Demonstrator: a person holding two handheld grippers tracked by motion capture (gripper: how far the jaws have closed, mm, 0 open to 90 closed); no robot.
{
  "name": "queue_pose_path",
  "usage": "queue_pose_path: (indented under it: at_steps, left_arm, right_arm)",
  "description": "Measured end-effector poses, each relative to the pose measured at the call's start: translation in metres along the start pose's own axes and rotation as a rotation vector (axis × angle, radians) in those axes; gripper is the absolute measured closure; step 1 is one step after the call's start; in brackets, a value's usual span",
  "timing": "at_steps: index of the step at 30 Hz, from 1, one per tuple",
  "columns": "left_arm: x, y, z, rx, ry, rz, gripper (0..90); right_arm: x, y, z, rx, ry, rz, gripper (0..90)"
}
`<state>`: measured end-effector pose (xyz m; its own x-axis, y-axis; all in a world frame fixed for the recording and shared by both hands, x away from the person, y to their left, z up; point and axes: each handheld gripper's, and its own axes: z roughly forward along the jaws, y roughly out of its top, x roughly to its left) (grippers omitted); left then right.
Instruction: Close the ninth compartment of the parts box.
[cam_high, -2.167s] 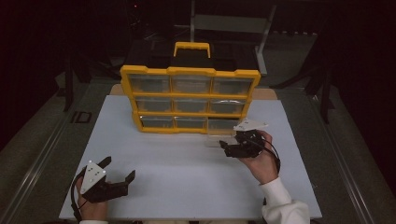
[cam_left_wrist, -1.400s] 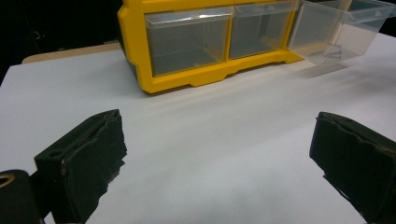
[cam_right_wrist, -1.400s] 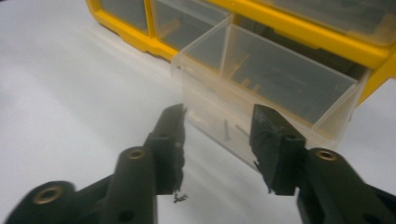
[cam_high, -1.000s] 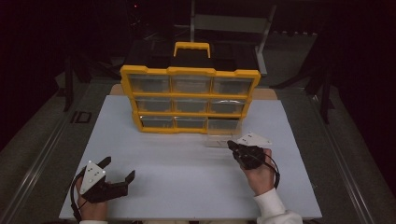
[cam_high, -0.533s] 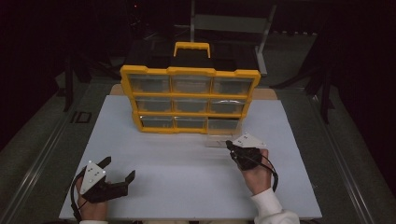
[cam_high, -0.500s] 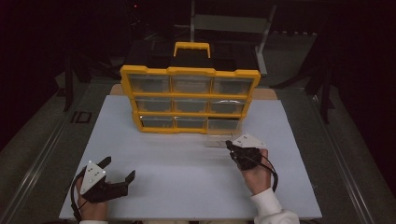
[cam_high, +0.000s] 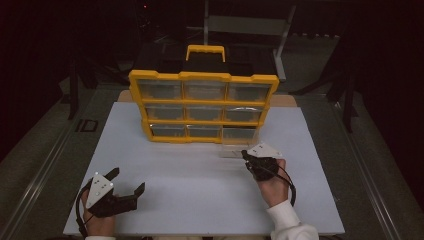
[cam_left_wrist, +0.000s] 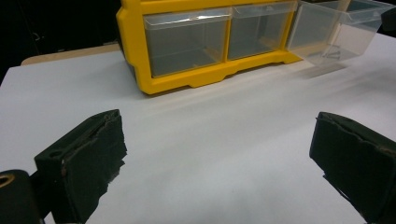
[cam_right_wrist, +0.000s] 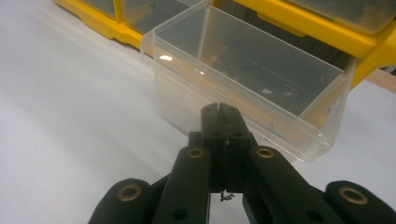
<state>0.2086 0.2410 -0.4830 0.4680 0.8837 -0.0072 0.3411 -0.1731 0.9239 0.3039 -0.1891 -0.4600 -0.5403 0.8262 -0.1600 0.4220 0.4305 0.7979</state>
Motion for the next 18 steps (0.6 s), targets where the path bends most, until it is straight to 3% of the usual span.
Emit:
queue_pose_path:
  at_steps: [18]
  left_arm:
    - [-0.0009,0.0003,-0.0003,-0.011,-0.008,0.007,3.5]
  right_arm:
    - [-0.0020,0.0017,0.0078,0.014,-0.010,0.007,90.0]
